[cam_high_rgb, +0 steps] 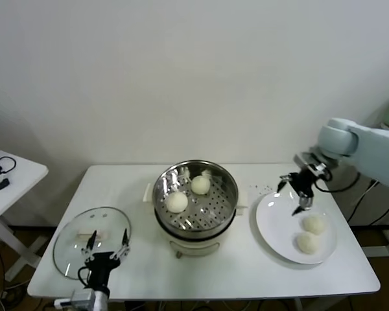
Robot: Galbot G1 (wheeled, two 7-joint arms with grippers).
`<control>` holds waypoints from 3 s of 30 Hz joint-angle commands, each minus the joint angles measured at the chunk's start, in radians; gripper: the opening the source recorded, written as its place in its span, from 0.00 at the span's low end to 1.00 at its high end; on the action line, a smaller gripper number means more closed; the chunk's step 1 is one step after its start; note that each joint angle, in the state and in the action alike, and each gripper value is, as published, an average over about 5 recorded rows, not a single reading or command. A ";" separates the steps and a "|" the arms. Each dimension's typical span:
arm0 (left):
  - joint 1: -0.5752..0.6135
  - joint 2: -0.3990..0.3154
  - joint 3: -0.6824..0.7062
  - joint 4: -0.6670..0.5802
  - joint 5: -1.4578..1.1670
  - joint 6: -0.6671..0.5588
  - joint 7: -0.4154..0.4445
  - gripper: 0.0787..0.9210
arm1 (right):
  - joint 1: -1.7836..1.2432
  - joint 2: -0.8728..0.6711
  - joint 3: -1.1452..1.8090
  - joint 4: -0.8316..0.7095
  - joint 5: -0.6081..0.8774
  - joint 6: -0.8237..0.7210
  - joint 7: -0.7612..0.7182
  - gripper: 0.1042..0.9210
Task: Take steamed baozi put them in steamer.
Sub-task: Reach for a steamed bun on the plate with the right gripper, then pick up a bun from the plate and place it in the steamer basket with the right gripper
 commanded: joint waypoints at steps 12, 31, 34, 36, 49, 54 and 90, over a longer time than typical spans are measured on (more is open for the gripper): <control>0.007 -0.014 -0.002 0.008 0.019 0.003 -0.006 0.88 | -0.504 -0.060 0.409 -0.099 -0.296 0.044 0.001 0.88; -0.009 -0.014 0.000 0.027 0.021 0.011 -0.012 0.88 | -0.497 0.036 0.404 -0.160 -0.313 0.054 0.021 0.88; -0.012 -0.015 0.002 0.026 0.021 0.012 -0.013 0.88 | -0.496 0.042 0.404 -0.164 -0.314 0.053 0.022 0.88; -0.012 -0.015 0.002 0.027 0.021 0.012 -0.013 0.88 | -0.495 0.044 0.402 -0.164 -0.315 0.053 0.022 0.88; -0.016 -0.017 0.002 0.033 0.021 0.013 -0.014 0.88 | -0.499 0.041 0.404 -0.163 -0.322 0.054 0.020 0.80; -0.016 -0.017 0.002 0.032 0.022 0.014 -0.015 0.88 | -0.500 0.039 0.409 -0.162 -0.320 0.054 0.021 0.76; 0.004 -0.002 0.030 0.010 0.063 0.013 -0.017 0.88 | 0.178 0.461 0.169 0.261 -0.500 0.418 -0.045 0.71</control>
